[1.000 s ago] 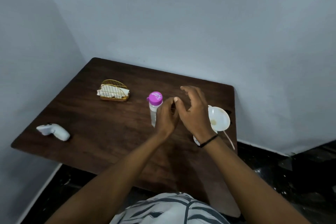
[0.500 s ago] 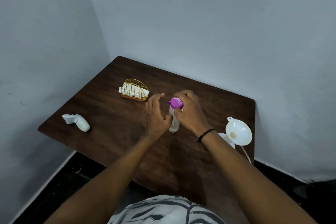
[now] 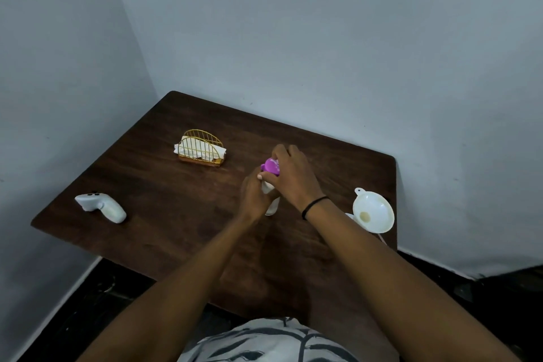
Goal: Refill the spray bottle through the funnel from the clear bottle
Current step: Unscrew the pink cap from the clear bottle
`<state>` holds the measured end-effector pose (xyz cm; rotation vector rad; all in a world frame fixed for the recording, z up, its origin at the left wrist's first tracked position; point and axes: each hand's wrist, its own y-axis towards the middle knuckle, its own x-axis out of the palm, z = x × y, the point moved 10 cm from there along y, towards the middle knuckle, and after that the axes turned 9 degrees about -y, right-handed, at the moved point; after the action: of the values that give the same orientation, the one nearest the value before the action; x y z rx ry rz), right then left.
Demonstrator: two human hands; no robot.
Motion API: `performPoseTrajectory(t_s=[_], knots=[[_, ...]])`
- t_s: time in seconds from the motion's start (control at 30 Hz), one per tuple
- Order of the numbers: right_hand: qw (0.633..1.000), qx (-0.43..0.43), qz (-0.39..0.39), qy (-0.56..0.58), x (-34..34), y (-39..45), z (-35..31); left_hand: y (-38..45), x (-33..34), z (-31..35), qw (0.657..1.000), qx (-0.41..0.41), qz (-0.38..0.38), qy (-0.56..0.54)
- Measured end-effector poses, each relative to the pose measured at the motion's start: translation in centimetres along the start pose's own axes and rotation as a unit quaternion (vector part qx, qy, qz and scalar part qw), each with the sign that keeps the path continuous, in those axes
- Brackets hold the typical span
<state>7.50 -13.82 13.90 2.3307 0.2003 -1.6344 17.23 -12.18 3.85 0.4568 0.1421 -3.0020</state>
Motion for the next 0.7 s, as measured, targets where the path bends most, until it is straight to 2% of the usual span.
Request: performPoseTrajectory(t_s=[0.3, 0.4, 0.53, 0.63, 0.7], knots=[[0.996, -0.039, -0.044, 0.067, 0.3, 0.1, 0.2, 0.1, -0.1, 0.2, 0.998, 0.046, 0.029, 0.034], [0.991, -0.063, -0.079, 0.086, 0.4, 0.0, 0.1, 0.2, -0.1, 0.7, 0.997, 0.073, 0.017, 0.033], [0.978, -0.065, -0.163, 0.114, 0.8, 0.1, 0.2, 0.5, 0.1, 1.8, 0.993, 0.110, -0.021, 0.033], [0.980, -0.052, -0.191, 0.038, 1.3, -0.2, -0.1, 0.5, 0.1, 1.9, 0.992, 0.118, -0.019, 0.044], [0.988, -0.032, -0.133, -0.069, 0.4, 0.0, -0.1, 0.4, 0.3, 1.6, 0.993, 0.108, -0.021, 0.048]])
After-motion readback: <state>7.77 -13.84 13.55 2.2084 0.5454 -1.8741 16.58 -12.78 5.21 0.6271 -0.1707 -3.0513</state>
